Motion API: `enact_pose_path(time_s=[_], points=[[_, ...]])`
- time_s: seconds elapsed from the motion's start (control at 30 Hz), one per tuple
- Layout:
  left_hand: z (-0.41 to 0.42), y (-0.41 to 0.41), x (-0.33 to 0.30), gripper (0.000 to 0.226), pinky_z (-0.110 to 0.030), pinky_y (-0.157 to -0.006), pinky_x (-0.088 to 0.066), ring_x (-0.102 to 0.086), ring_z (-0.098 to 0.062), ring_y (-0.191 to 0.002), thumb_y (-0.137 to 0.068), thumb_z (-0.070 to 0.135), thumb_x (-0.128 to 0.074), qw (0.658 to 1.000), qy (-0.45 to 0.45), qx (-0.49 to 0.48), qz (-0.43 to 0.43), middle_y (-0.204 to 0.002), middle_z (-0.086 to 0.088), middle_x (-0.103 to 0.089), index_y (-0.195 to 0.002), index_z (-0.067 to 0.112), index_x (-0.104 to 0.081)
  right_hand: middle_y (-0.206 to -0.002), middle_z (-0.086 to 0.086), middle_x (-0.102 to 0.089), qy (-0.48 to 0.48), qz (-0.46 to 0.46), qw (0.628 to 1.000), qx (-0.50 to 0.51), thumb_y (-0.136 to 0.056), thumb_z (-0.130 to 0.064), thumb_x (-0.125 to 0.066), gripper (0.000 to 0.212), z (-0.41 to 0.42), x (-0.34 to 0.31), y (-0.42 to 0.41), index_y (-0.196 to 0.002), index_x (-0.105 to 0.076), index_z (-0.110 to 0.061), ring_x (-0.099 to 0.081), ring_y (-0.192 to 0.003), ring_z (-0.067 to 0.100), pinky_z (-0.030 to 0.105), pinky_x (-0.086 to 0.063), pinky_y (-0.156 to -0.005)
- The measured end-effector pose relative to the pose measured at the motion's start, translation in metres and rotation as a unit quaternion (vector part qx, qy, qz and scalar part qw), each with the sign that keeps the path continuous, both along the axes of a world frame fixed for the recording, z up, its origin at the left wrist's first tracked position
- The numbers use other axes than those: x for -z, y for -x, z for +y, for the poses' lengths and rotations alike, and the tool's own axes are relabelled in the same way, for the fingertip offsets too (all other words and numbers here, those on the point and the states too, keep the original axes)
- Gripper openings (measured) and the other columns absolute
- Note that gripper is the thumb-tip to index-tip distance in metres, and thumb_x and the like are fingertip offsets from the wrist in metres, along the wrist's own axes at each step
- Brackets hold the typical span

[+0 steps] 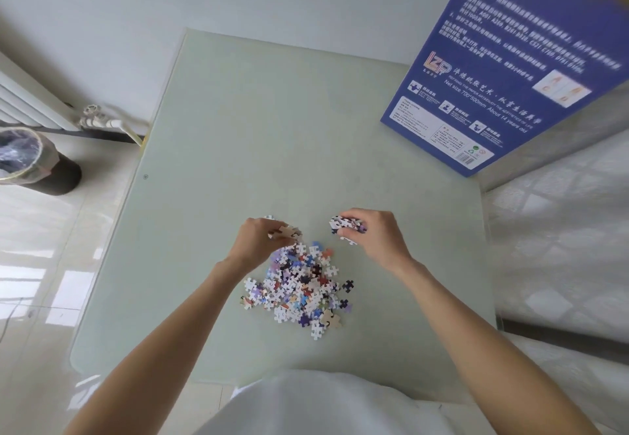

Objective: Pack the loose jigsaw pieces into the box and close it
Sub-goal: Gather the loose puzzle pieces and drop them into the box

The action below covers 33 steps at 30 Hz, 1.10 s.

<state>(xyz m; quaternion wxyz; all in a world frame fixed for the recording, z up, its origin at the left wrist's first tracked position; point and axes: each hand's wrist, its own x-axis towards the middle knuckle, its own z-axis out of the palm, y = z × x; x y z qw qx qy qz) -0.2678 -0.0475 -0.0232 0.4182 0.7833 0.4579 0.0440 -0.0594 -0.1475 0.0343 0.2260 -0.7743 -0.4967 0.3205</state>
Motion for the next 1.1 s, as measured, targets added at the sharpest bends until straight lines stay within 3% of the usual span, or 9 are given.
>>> enact_pose_path(time_s=[0.17,0.37,0.5,0.6,0.77,0.9,1.0,1.1], points=[[0.034,-0.060,-0.078,0.018,-0.013,-0.074,-0.049,-0.066,0.000,-0.080,-0.075,0.029,-0.075,0.993,-0.033,0.063,-0.092,-0.088,0.010,-0.073,-0.092,0.024,-0.075,-0.080,-0.009,-0.067,-0.134,-0.046,0.990,-0.012,-0.075,-0.017,-0.077,0.024,0.011,-0.103,-0.065,-0.099,-0.073,-0.016,-0.061,-0.071,0.014,0.020,-0.047,-0.068],[0.081,-0.172,-0.187,0.013,-0.014,-0.077,-0.048,-0.065,0.000,-0.082,-0.076,0.024,-0.075,0.961,-0.119,0.109,-0.223,-0.090,0.012,-0.072,-0.089,0.021,-0.075,-0.086,-0.015,-0.064,-0.303,-0.138,0.942,0.038,-0.076,-0.018,-0.076,0.026,0.034,-0.212,-0.164,-0.101,-0.072,-0.013,-0.062,-0.077,0.000,0.019,-0.051,-0.073],[0.102,-0.243,-0.235,0.012,-0.013,-0.076,-0.046,-0.064,0.000,-0.082,-0.076,0.024,-0.074,0.935,-0.164,0.135,-0.285,-0.091,0.011,-0.072,-0.088,0.021,-0.075,-0.087,-0.010,-0.065,-0.338,-0.181,0.919,0.097,-0.080,-0.020,-0.072,0.025,0.058,-0.243,-0.227,-0.104,-0.070,-0.014,-0.060,-0.076,0.006,0.024,-0.049,-0.074],[0.119,-0.295,-0.256,0.017,-0.022,-0.070,-0.048,-0.062,-0.005,-0.076,-0.075,0.027,-0.075,0.922,-0.203,0.128,-0.302,-0.089,0.003,-0.073,-0.089,0.017,-0.075,-0.096,-0.001,-0.070,-0.341,-0.259,0.897,0.108,-0.081,-0.017,-0.070,0.024,0.072,-0.245,-0.264,-0.105,-0.070,-0.011,-0.060,-0.082,0.014,0.028,-0.048,-0.078],[0.135,-0.362,-0.277,0.019,-0.032,-0.064,-0.048,-0.062,-0.022,-0.070,-0.077,0.026,-0.071,0.907,-0.292,0.143,-0.269,-0.079,-0.006,-0.072,-0.092,0.015,-0.074,-0.102,0.010,-0.069,-0.239,-0.390,0.888,0.045,-0.086,-0.012,-0.064,0.025,0.086,-0.222,-0.301,-0.110,-0.067,-0.012,-0.063,-0.089,0.030,0.041,-0.050,-0.079],[0.142,-0.392,-0.280,0.020,-0.027,-0.068,-0.040,-0.060,-0.022,-0.078,-0.081,0.018,-0.065,0.850,-0.435,0.213,-0.207,-0.086,-0.004,-0.071,-0.100,0.019,-0.071,-0.100,0.009,-0.070,-0.221,-0.380,0.897,0.049,-0.083,-0.012,-0.067,0.026,0.087,-0.213,-0.314,-0.109,-0.067,-0.013,-0.064,-0.089,0.028,0.040,-0.051,-0.078],[0.149,-0.405,-0.281,0.019,-0.025,-0.067,-0.035,-0.060,-0.025,-0.083,-0.082,0.017,-0.066,0.860,-0.421,0.257,-0.128,-0.089,-0.008,-0.070,-0.100,0.010,-0.069,-0.100,0.008,-0.071,-0.218,-0.326,0.919,0.049,-0.081,-0.014,-0.071,0.033,0.086,-0.212,-0.320,-0.114,-0.064,-0.016,-0.065,-0.089,0.024,0.037,-0.052,-0.081],[0.155,-0.413,-0.280,0.018,-0.032,-0.063,-0.039,-0.055,-0.025,-0.075,-0.079,0.021,-0.070,0.878,-0.392,0.272,-0.039,-0.081,-0.011,-0.065,-0.079,0.004,-0.064,-0.093,0.007,-0.070,-0.204,-0.310,0.928,0.044,-0.082,-0.017,-0.070,0.029,0.087,-0.210,-0.322,-0.110,-0.063,-0.019,-0.064,-0.083,0.023,0.037,-0.051,-0.074]])
